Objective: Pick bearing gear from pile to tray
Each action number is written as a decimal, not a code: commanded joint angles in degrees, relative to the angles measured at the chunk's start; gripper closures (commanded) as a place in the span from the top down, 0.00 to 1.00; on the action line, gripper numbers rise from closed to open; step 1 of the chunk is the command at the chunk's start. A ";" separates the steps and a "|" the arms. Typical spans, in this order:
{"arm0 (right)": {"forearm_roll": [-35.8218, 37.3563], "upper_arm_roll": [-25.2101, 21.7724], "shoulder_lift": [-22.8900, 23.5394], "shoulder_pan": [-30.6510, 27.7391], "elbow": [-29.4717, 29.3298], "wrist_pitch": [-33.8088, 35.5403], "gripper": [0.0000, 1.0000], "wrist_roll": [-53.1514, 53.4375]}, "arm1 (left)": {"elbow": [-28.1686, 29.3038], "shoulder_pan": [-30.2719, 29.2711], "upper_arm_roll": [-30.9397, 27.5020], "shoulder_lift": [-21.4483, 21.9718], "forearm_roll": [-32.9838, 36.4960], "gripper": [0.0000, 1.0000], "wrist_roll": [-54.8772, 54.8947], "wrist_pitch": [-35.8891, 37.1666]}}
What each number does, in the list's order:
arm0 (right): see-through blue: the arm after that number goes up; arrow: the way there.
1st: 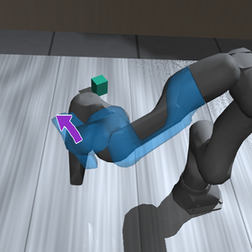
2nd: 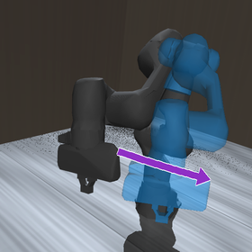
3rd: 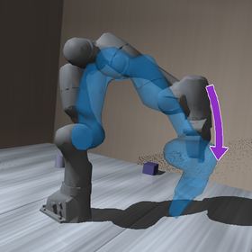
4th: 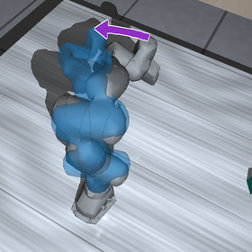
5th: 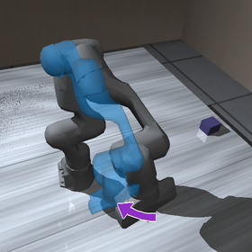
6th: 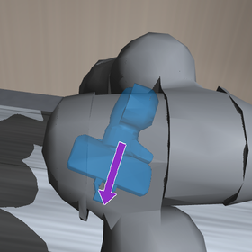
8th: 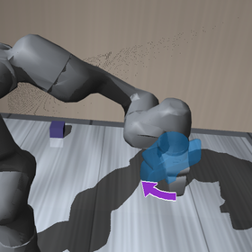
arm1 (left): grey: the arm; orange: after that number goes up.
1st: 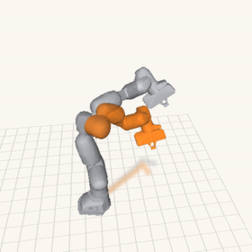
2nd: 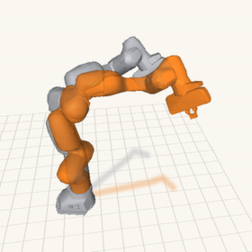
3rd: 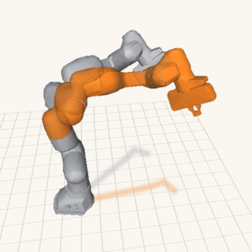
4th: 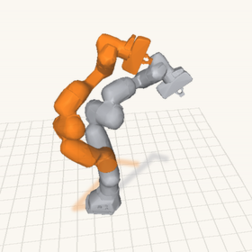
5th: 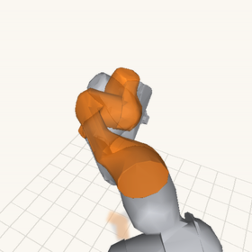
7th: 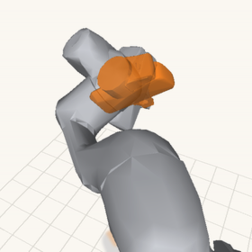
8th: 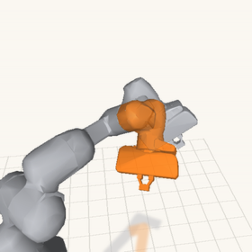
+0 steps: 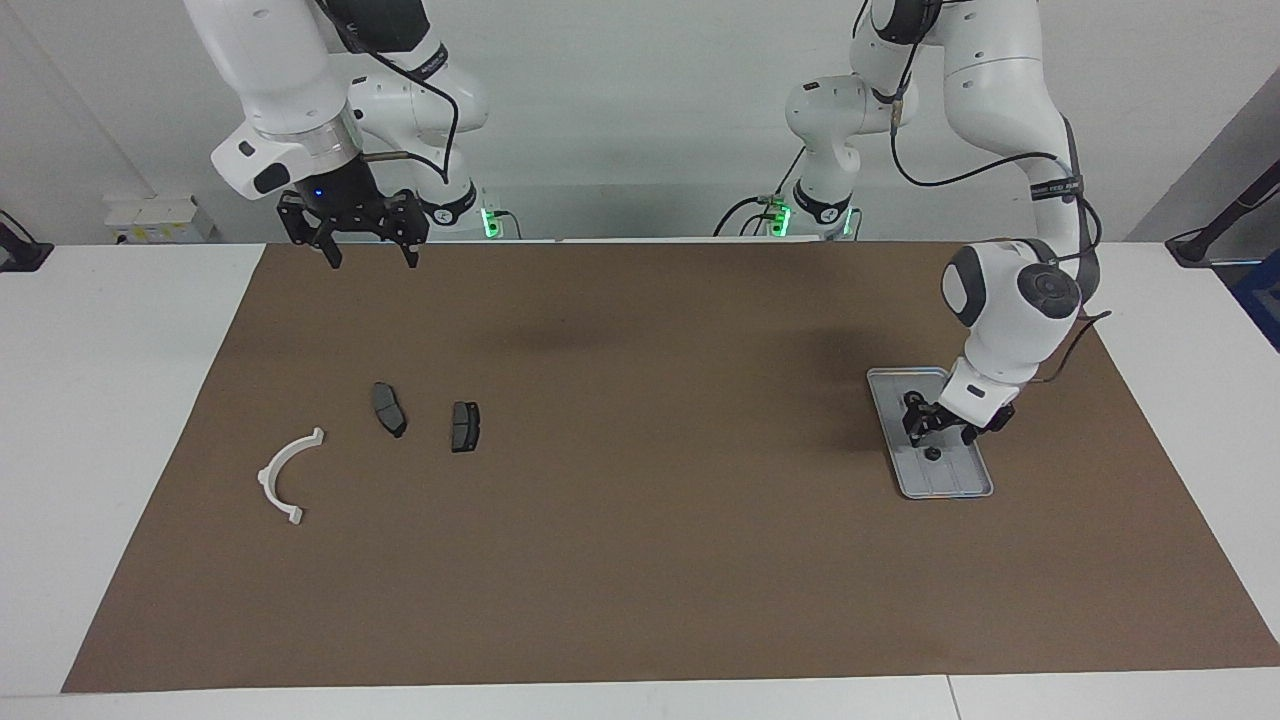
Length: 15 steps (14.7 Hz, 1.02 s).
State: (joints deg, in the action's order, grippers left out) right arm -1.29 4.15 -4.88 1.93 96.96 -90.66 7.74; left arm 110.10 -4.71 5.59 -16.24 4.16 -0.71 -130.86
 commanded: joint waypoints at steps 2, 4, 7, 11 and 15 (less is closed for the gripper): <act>-1.35 0.24 -0.83 -0.44 0.33 -0.04 1.00 0.70 | -1.03 1.27 -0.14 9.27 -1.52 1.00 -10.50 6.04; -1.26 0.24 -0.83 -0.44 0.33 -0.04 1.00 0.61 | -1.29 1.54 0.12 14.90 -1.61 1.00 -12.12 9.47; -1.00 0.15 -0.83 -0.44 0.33 -0.04 1.00 0.70 | -1.21 1.89 0.21 21.76 -1.61 1.00 -11.17 19.03; -0.82 0.15 -0.83 -0.44 0.33 -0.04 1.00 0.70 | -5.93 4.18 0.30 22.49 -3.19 1.00 -11.16 30.11; -0.82 0.24 -0.83 -0.44 0.33 -0.04 1.00 0.70 | -10.61 4.27 0.30 20.90 -3.37 1.00 -8.71 36.20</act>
State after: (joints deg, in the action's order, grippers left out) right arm -1.30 4.14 -4.88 1.93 96.93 -90.66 7.74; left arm 102.24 -0.98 6.39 6.27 1.52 -11.09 -97.61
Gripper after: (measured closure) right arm 0.000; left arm 0.000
